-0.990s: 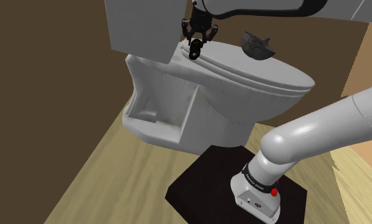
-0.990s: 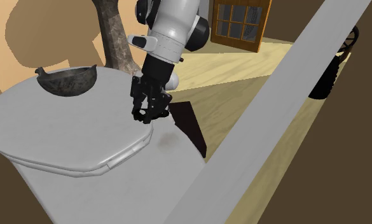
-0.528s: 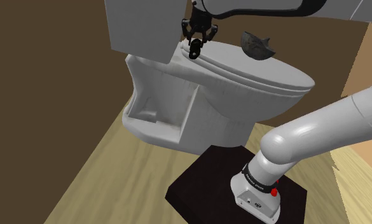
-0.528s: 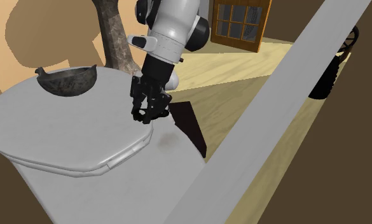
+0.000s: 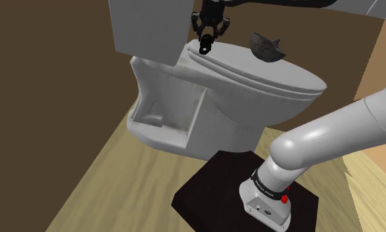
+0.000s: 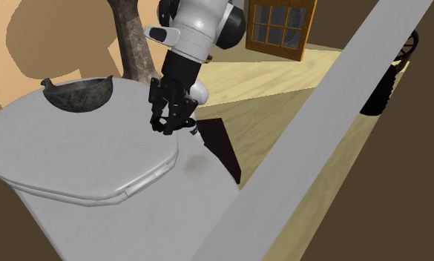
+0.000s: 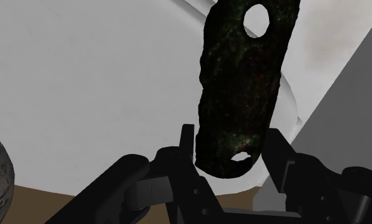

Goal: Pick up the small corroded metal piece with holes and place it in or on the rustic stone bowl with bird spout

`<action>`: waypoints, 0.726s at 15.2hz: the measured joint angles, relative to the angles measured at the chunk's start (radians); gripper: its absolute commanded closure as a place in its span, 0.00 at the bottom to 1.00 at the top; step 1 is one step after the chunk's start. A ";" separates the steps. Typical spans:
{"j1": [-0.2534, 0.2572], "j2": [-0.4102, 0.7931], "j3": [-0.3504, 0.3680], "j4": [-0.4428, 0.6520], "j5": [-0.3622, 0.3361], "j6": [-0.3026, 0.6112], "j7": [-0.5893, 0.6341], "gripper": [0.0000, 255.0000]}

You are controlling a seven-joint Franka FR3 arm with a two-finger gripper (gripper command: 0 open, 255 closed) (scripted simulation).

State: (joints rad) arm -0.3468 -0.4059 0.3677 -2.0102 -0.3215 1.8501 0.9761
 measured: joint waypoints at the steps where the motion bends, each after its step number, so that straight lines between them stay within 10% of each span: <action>1: -0.001 0.005 0.001 0.020 0.000 -0.014 -0.005 1.00; 11: -0.009 0.036 0.005 0.180 0.000 -0.138 -0.047 1.00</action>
State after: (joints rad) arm -0.3558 -0.3703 0.3727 -1.8303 -0.3219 1.7120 0.9293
